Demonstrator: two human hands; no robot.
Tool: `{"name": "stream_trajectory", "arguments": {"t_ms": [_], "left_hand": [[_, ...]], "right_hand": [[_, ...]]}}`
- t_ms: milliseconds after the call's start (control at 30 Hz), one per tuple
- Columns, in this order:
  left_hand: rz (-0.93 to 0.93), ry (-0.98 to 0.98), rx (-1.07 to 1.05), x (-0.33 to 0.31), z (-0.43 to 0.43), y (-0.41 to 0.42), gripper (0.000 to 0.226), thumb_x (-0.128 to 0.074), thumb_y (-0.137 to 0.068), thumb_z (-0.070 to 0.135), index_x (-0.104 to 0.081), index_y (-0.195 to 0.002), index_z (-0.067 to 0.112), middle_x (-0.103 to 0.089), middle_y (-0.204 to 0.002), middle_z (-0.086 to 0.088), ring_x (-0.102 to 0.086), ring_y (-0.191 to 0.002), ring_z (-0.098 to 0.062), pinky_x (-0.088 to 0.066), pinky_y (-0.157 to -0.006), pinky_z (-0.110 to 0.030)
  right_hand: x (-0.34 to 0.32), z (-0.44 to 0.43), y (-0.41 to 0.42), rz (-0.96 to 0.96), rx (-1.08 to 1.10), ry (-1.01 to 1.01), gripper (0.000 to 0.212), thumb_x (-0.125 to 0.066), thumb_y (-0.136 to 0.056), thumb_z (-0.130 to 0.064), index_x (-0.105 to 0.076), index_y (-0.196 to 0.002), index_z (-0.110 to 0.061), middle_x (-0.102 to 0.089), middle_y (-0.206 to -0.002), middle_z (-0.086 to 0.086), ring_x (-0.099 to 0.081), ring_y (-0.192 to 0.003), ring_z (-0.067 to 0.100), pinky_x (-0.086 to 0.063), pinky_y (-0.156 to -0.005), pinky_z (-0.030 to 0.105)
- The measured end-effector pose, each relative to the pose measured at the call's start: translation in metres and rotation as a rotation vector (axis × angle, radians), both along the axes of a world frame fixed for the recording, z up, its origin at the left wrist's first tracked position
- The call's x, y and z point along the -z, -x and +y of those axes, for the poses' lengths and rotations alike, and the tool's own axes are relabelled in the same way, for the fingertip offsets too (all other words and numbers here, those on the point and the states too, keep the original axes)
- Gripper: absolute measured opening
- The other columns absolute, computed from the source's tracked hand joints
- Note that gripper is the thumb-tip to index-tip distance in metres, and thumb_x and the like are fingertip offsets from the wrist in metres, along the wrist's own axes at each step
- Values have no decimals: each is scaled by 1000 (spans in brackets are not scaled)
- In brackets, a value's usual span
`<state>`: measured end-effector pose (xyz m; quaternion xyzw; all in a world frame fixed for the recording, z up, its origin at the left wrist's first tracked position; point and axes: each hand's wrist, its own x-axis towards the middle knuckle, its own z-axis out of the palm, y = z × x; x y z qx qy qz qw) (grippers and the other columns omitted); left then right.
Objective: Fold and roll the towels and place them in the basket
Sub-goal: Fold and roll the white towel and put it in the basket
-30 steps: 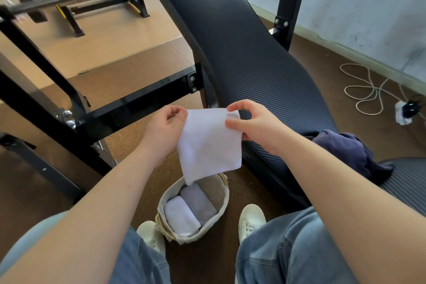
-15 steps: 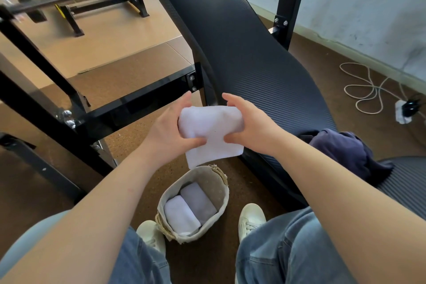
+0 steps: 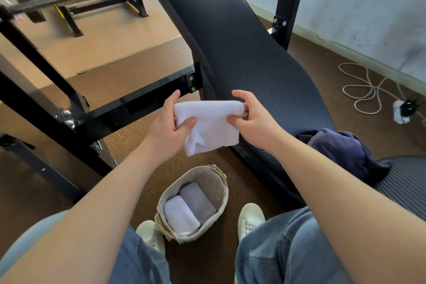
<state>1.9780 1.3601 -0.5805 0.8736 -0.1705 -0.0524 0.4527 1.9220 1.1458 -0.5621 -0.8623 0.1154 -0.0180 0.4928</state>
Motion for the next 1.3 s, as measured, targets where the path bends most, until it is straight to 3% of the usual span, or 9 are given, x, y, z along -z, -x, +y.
{"name": "stream_trajectory", "arguments": {"t_ms": [133,300,500,600,767,933,1100,1200,1300], "left_hand": [[-8,2,-21,6,0,-3,66,-53,-105,37,-16,-160,34,-44,-148,2,-50,-124,-16,-54,-98,-38],[72,77,-73,7,0,-6,62,-51,-106,35,-19,-159,30,-42,-142,4,-50,-122,-17,-51,-91,-31],[259,279,-155,4,2,-11,61,-49,-107,37,-21,-160,30,-45,-145,0,-54,-126,-22,-52,-104,-48],[352,395,-208,1,0,-12,57,-49,-108,35,-24,-159,30,-50,-141,-1,-59,-120,-21,-56,-98,-46],[383,426,-218,2,-1,-12,56,-49,-108,33,-24,-159,29,-52,-135,1,-63,-111,-18,-60,-85,-39],[377,397,-222,4,-2,-13,55,-49,-108,31,-25,-158,30,-53,-127,7,-64,-107,-17,-62,-73,-33],[385,369,-261,6,0,-15,56,-50,-108,30,-25,-158,29,-51,-133,1,-63,-106,-16,-60,-69,-32],[379,353,-265,6,0,-15,56,-50,-108,30,-25,-158,28,-51,-134,0,-62,-109,-19,-60,-72,-33],[378,342,-256,6,-1,-14,56,-50,-108,31,-25,-158,29,-52,-132,1,-62,-109,-19,-61,-75,-35]], "right_hand": [[-4,2,-2,173,102,-221,72,-69,-98,-26,-27,-157,-29,-57,-134,0,-65,-116,23,-63,-88,44],[-3,-8,1,428,65,-495,76,-77,-92,-18,-34,-153,-30,-66,-125,13,-76,-95,31,-63,-84,49],[-7,-8,0,371,166,-687,27,-55,-98,-8,-59,-125,-14,-69,-119,18,-71,-100,32,-62,-77,44],[-7,-9,2,355,106,-628,36,-59,-94,3,-55,-124,-16,-70,-117,16,-71,-105,33,-63,-82,47],[-3,1,4,316,-58,-434,38,-83,-85,-14,-61,-116,-18,-75,-109,10,-77,-92,25,-65,-81,45],[3,4,3,113,-20,-139,12,-73,-93,-19,-70,-104,-22,-77,-88,3,-76,-81,22,-65,-79,43],[2,0,1,33,-38,59,18,-63,-93,-11,-73,-92,-25,-75,-84,-2,-74,-80,17,-64,-81,38],[-2,-6,0,65,-19,17,30,-56,-97,-4,-75,-90,-26,-73,-90,-1,-72,-84,15,-62,-73,25],[-2,-10,0,137,-22,-138,36,-50,-99,2,-75,-89,-21,-75,-94,8,-74,-92,22,-65,-80,38]]}}
